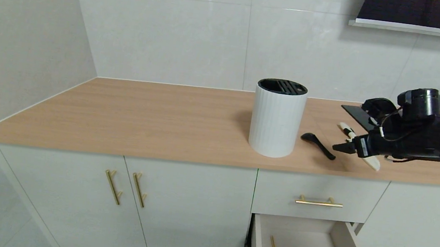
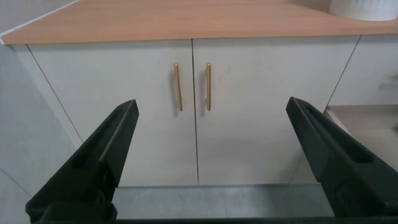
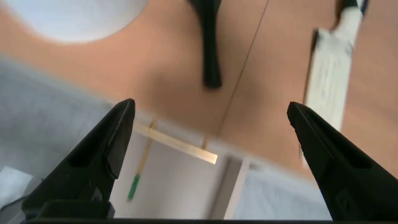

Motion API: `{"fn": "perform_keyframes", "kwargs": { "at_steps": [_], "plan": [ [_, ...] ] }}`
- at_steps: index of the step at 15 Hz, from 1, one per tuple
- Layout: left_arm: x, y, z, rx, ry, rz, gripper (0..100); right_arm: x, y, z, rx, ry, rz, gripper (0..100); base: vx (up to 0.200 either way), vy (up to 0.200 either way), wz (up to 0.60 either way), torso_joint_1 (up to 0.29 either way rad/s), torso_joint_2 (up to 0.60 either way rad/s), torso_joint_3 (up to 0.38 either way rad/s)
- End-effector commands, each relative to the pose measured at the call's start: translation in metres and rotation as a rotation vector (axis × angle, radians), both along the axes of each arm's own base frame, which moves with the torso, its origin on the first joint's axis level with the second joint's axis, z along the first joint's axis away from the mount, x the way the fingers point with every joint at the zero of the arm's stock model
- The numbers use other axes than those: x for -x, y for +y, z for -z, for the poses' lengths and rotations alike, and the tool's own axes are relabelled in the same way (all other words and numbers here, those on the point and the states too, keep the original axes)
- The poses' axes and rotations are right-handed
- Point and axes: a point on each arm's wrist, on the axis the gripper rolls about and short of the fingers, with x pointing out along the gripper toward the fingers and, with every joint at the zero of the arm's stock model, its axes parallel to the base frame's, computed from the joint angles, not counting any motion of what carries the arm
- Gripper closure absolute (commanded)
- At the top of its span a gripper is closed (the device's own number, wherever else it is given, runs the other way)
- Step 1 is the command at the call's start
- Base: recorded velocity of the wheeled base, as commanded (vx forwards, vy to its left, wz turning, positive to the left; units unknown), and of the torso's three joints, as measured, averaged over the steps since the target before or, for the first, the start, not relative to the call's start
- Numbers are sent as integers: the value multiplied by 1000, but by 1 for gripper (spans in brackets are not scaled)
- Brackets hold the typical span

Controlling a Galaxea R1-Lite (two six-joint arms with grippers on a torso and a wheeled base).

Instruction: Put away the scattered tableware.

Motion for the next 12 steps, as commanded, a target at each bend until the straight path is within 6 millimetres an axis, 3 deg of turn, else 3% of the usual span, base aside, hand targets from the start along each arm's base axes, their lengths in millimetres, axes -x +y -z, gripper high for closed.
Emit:
{"fn": "perform_keyframes", "kwargs": {
  "at_steps": [1,2,5,12],
  "plan": [
    [0,0,0,0,1,-1,0,-19,6,27,1,51,-17,0,0,0,0,0,0,0],
    [0,0,0,0,1,0,0,-25,8,40,-39,58,-69,0,0,0,0,0,0,0],
    [0,0,0,1,1,0,0,-32,9,45,-47,-13,-74,0,0,0,0,0,0,0],
    [0,0,0,0,1,0,0,-53,11,66,-49,-4,-79,0,0,0,0,0,0,0]
  ]
}}
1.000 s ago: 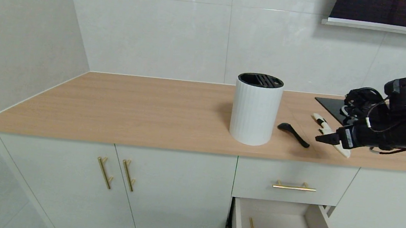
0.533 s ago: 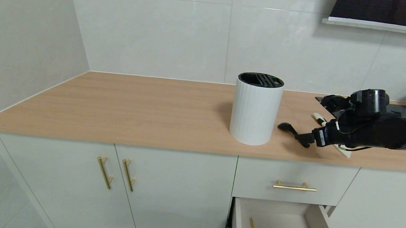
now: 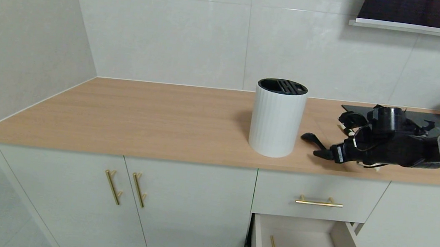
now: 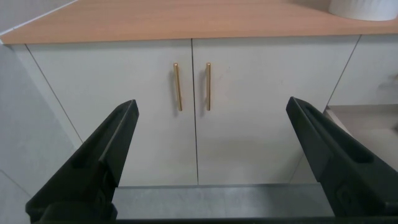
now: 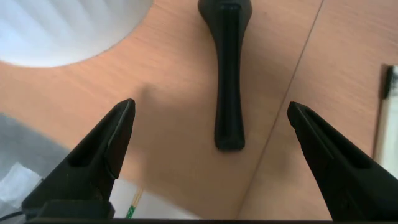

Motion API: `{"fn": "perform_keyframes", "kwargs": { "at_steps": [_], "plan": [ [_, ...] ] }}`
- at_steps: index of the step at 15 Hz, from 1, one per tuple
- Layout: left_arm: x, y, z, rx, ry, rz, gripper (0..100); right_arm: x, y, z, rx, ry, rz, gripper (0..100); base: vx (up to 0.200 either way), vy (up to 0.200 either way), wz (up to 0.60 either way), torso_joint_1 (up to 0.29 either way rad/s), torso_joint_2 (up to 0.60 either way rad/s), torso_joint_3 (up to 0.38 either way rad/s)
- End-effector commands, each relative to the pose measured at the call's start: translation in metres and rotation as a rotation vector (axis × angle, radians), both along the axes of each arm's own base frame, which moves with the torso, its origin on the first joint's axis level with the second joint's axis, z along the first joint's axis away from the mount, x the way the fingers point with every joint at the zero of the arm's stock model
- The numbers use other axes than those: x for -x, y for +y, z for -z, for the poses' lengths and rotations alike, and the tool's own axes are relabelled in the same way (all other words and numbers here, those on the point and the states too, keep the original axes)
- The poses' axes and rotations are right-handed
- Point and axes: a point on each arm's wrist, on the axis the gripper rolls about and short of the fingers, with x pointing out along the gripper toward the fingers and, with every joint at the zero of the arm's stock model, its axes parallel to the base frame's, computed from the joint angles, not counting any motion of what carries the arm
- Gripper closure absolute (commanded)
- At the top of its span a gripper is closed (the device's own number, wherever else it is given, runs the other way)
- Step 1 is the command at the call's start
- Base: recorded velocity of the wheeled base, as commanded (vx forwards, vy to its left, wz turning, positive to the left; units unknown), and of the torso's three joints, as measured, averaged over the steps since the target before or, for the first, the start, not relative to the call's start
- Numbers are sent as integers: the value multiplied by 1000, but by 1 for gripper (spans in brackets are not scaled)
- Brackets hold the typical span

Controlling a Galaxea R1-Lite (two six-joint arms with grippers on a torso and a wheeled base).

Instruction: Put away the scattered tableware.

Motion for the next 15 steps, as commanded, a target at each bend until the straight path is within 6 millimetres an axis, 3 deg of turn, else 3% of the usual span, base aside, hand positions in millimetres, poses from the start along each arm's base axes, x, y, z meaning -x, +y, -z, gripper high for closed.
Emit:
{"fn": "perform_keyframes", "kwargs": {
  "at_steps": [1,4,15],
  "plan": [
    [0,0,0,0,1,0,0,-5,1,9,0,13,-2,0,0,0,0,0,0,0],
    [0,0,0,0,1,0,0,-17,4,21,-1,9,-6,0,0,0,0,0,0,0],
    [0,0,0,0,1,0,0,-33,-8,23,-76,-5,52,0,0,0,0,0,0,0]
  ]
}}
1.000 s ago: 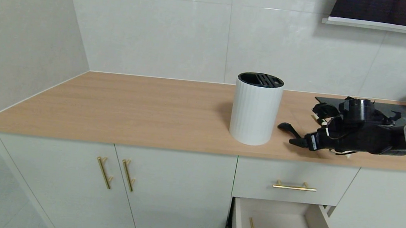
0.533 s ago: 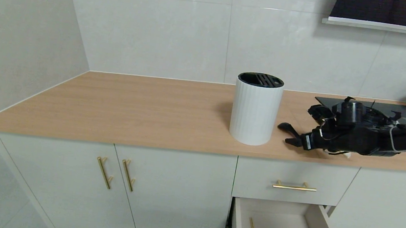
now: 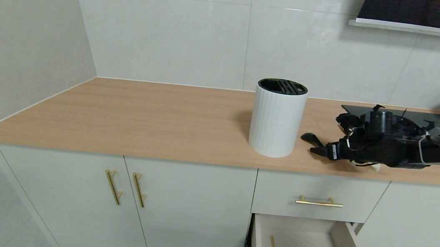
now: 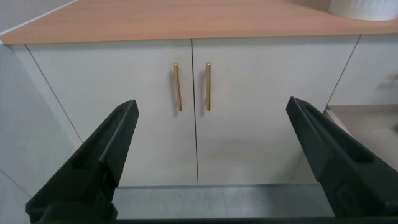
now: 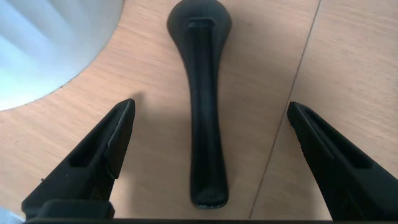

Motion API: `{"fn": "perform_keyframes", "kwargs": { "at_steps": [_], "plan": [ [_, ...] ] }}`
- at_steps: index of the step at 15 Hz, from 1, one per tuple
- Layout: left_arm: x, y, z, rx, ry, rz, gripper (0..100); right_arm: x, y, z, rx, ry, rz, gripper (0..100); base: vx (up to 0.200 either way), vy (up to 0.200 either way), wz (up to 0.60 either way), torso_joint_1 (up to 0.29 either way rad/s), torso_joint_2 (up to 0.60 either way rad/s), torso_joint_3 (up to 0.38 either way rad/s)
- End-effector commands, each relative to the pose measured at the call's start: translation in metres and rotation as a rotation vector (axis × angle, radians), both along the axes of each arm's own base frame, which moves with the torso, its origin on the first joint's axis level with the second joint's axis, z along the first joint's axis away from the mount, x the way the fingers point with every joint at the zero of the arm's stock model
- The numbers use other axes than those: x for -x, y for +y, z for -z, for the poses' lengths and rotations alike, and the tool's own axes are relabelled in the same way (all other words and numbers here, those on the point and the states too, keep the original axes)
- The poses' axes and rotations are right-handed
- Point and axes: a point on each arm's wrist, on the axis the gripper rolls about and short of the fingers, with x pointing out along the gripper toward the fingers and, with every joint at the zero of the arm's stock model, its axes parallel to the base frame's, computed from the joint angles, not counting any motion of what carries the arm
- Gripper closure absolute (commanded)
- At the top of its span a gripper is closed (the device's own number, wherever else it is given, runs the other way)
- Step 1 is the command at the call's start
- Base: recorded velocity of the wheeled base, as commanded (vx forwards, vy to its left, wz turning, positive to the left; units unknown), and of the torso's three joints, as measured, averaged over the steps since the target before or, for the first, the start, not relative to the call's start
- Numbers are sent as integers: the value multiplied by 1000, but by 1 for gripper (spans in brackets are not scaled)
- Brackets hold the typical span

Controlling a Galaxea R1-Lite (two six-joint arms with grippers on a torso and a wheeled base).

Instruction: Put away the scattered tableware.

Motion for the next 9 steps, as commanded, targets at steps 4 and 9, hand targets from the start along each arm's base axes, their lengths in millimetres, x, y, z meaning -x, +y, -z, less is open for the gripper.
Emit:
{"fn": "perform_keyframes", "kwargs": {
  "at_steps": [4,9],
  "plan": [
    [0,0,0,0,0,0,0,-3,0,10,-4,19,-9,100,0,0,0,0,0,0],
    [0,0,0,0,0,0,0,-4,1,14,-9,26,-18,100,0,0,0,0,0,0]
  ]
}}
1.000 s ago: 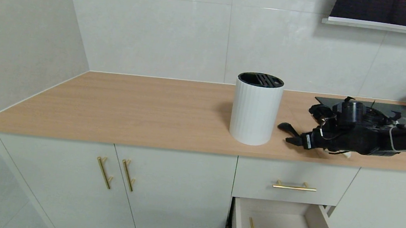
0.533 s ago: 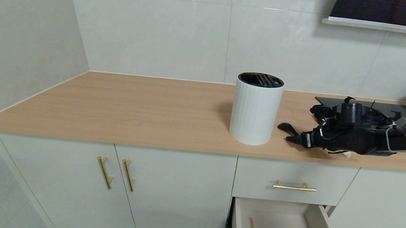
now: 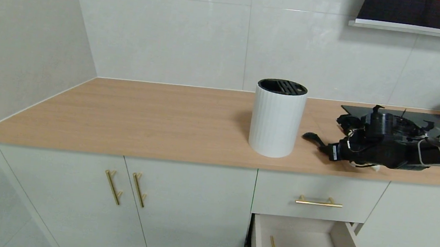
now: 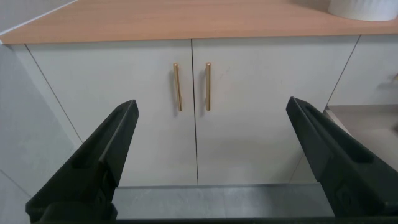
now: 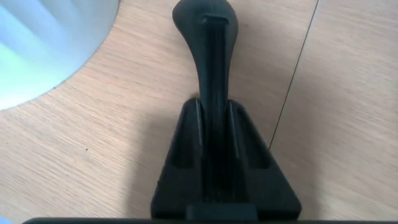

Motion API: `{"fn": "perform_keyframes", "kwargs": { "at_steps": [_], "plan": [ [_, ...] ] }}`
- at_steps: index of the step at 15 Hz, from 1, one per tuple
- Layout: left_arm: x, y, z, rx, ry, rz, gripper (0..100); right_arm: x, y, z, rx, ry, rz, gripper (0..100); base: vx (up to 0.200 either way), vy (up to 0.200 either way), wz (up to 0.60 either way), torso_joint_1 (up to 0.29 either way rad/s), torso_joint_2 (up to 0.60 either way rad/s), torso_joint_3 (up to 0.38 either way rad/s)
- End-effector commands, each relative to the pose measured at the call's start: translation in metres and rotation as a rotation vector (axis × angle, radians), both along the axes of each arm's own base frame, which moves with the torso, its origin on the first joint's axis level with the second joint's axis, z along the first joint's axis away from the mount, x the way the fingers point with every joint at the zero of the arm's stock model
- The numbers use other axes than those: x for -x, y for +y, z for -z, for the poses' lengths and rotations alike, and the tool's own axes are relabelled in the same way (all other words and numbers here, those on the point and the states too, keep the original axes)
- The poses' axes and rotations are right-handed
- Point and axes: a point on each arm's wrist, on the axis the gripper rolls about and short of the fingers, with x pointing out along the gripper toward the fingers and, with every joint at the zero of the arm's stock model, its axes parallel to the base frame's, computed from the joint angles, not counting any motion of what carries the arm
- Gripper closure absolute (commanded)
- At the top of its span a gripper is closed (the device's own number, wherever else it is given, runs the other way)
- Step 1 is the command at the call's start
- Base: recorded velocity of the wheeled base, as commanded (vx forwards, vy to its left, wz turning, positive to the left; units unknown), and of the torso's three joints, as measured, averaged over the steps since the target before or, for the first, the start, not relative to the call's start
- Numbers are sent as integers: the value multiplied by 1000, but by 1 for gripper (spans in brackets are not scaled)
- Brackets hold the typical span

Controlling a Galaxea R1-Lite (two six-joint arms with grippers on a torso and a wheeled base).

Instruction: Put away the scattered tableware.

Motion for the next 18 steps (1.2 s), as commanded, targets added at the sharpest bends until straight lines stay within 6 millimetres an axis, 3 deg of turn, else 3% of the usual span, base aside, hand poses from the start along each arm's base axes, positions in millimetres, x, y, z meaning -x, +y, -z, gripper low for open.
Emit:
{"fn": "perform_keyframes", "kwargs": {
  "at_steps": [1,4,8,9,11,14,18],
  "plan": [
    [0,0,0,0,0,0,0,0,0,3,2,9,-2,100,0,0,0,0,0,0],
    [0,0,0,0,0,0,0,1,0,-1,5,3,5,100,0,0,0,0,0,0],
    [0,0,0,0,0,0,0,37,-4,-49,-25,23,112,100,0,0,0,0,0,0],
    [0,0,0,0,0,-2,0,51,-5,-61,-34,31,137,100,0,0,0,0,0,0],
    [0,0,0,0,0,0,0,117,-7,-97,-82,113,245,100,0,0,0,0,0,0],
    [0,0,0,0,0,0,0,167,-10,-88,-69,191,317,100,0,0,0,0,0,0],
    [0,0,0,0,0,0,0,236,2,-73,-33,259,276,100,0,0,0,0,0,0]
  ]
}}
